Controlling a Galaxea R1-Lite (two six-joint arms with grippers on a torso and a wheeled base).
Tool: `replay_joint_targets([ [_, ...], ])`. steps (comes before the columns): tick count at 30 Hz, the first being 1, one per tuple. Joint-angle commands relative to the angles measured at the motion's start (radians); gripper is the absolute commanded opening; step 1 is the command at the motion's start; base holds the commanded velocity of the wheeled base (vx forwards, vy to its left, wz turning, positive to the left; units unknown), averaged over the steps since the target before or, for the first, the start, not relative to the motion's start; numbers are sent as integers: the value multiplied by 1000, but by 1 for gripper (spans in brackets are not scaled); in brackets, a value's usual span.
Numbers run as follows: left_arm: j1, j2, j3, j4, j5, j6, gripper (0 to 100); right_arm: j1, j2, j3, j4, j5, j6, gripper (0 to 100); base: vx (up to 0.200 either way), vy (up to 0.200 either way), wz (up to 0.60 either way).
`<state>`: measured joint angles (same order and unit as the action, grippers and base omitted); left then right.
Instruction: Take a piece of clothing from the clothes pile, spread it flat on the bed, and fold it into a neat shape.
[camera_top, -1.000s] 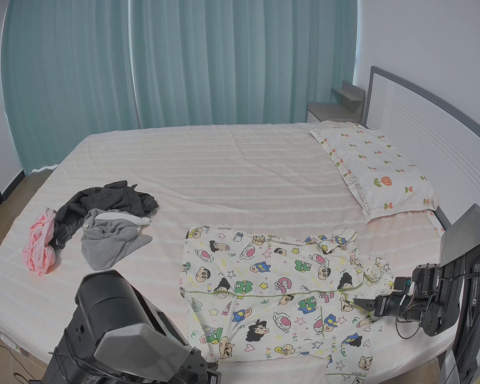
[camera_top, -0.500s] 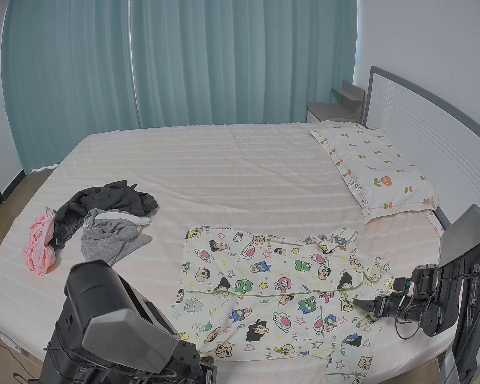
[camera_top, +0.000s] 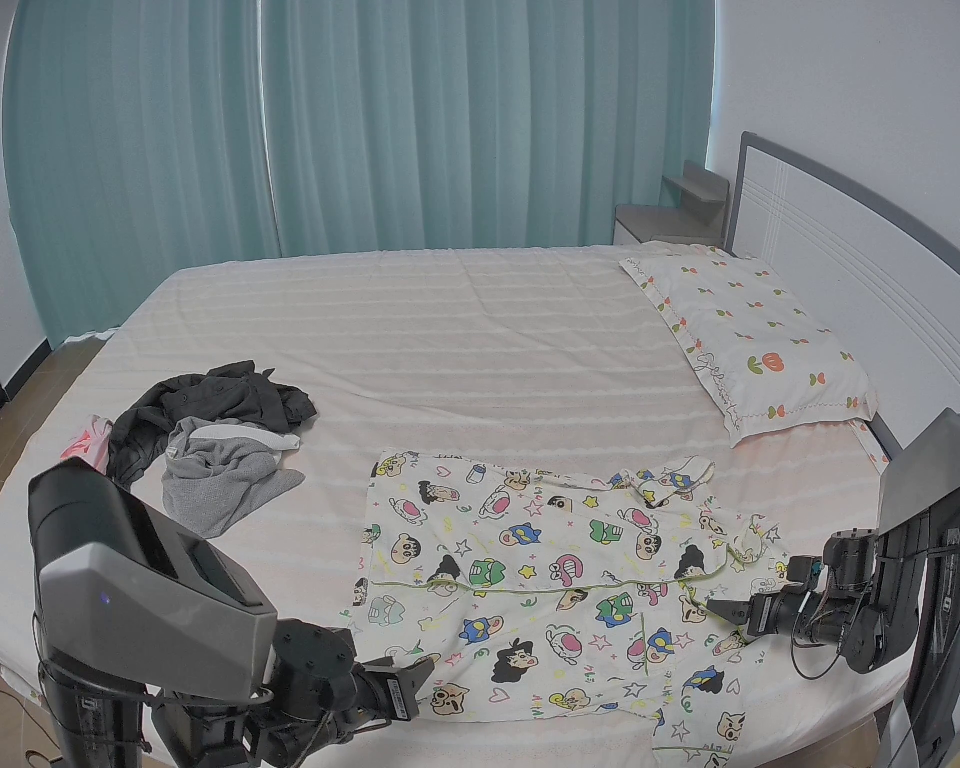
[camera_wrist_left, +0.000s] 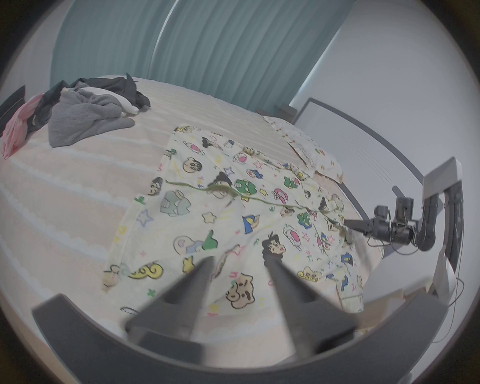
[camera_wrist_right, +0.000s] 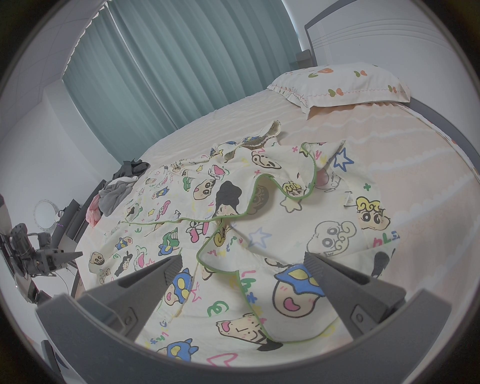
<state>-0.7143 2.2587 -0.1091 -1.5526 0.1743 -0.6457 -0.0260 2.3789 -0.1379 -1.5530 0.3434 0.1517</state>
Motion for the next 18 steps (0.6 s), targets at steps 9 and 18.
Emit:
replay_joint_targets([
  [9,226,119,-107,-18,-13,-49,100,64,-63,43,-18,2,6,100,0,0,0],
  [18,207,223,-325,126,-32,-41,100,77,-63,50,-18,2,6,100,0,0,0],
])
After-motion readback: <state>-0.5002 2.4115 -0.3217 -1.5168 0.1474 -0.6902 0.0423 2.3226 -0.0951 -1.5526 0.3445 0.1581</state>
